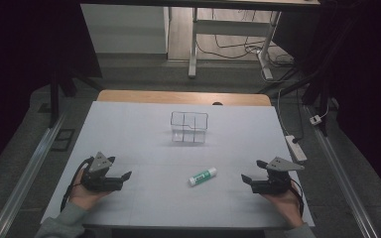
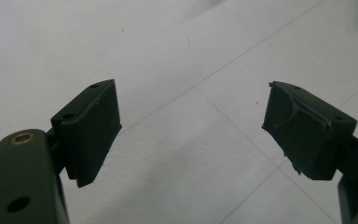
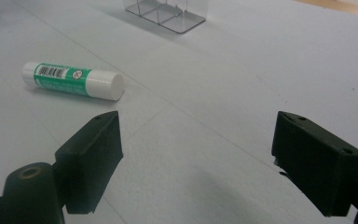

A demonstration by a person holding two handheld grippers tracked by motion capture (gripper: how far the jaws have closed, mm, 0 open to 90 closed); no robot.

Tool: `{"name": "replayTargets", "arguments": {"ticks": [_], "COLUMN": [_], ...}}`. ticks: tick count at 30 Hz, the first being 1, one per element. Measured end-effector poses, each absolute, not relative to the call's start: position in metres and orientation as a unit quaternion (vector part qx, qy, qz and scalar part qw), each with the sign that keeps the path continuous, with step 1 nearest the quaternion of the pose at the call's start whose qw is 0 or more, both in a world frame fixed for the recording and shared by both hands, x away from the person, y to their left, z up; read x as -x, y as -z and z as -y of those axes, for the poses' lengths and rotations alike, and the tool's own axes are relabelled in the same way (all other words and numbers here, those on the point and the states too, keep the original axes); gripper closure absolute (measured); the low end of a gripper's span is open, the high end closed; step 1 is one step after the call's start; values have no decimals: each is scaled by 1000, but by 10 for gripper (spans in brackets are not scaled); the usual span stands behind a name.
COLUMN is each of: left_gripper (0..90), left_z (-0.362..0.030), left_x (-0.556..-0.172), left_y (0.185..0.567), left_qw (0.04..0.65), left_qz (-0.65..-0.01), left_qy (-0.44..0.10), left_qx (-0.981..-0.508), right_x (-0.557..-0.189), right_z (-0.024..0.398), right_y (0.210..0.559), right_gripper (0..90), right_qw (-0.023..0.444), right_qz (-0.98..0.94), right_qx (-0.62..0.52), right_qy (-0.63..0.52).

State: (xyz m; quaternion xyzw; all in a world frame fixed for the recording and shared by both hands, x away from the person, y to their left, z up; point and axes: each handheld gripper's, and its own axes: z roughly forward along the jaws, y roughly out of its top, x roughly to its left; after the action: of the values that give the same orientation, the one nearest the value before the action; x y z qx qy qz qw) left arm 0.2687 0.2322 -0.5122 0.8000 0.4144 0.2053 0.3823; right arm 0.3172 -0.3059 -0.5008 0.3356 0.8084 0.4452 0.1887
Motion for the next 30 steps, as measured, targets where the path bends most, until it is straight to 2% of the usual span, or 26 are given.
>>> {"name": "replayTargets", "arguments": {"ticks": [30], "left_gripper": [192], "left_z": [-232], "left_x": [-272], "left_y": [517], "left_qw": [379], "left_qz": [-416], "left_qy": [-187], "left_qx": [-805], "right_x": [-314], "right_z": [304], "right_y": [503], "right_gripper": [171], "right_qw": [196], "right_qz": [-816], "right_qx": [-331], "right_qy": [-431]}}
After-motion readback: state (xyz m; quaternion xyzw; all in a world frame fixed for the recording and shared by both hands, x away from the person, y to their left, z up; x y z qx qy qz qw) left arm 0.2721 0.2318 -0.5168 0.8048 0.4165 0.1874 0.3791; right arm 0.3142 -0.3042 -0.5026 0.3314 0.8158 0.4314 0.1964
